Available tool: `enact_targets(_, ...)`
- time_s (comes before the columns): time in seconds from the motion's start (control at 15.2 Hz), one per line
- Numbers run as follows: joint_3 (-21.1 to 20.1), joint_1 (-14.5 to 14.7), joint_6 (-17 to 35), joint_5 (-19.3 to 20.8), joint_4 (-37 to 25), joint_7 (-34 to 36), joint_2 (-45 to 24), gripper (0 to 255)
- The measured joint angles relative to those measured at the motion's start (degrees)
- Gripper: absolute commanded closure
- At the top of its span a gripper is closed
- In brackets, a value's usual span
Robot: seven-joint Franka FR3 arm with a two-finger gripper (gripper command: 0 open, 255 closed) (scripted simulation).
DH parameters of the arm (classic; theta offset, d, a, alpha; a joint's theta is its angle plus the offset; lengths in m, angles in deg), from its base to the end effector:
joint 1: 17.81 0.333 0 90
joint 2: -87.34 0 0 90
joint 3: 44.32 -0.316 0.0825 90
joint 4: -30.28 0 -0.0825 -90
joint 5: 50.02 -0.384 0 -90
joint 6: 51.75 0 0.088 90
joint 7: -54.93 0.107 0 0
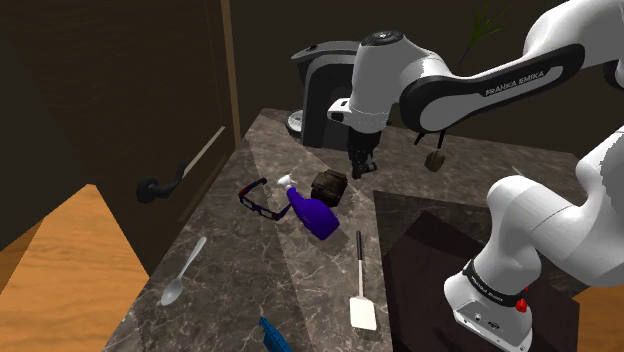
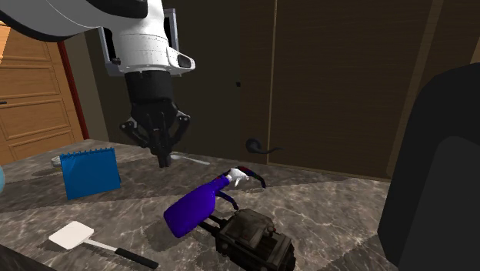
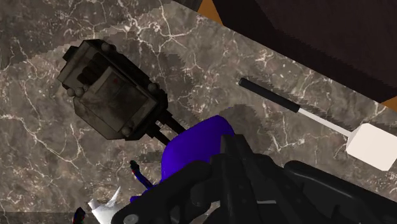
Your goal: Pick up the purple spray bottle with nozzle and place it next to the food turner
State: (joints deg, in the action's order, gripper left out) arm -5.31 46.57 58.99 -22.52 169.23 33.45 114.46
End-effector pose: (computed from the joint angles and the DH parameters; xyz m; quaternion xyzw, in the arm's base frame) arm 0.3969 0.1449 0.4314 0.8541 0.5132 -0.0359 0.0766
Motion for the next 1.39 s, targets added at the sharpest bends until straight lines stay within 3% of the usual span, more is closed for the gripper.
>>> enact_targets(0.2, 0.0, 0.0, 0.0, 0.0, 0.0, 0.0, 0.0, 255)
enact_targets(0.26, 0.0, 0.0, 0.0, 0.0, 0.0, 0.0, 0.0, 0)
enact_targets(0.46, 1.0, 0.2, 3.0, -0.9, 0.1, 2.2, -2.2, 0)
enact_targets(0.79, 4.4, 2.2, 16.0, -6.5, 0.3, 10.4, -12.6, 0)
enact_targets(1.12, 7.0, 4.3, 28.1, -18.3, -2.2, 14.5, -25.8, 0)
enact_targets(1.39, 5.1, 2.5, 35.4, -33.3, -6.9, 13.4, -38.5, 0)
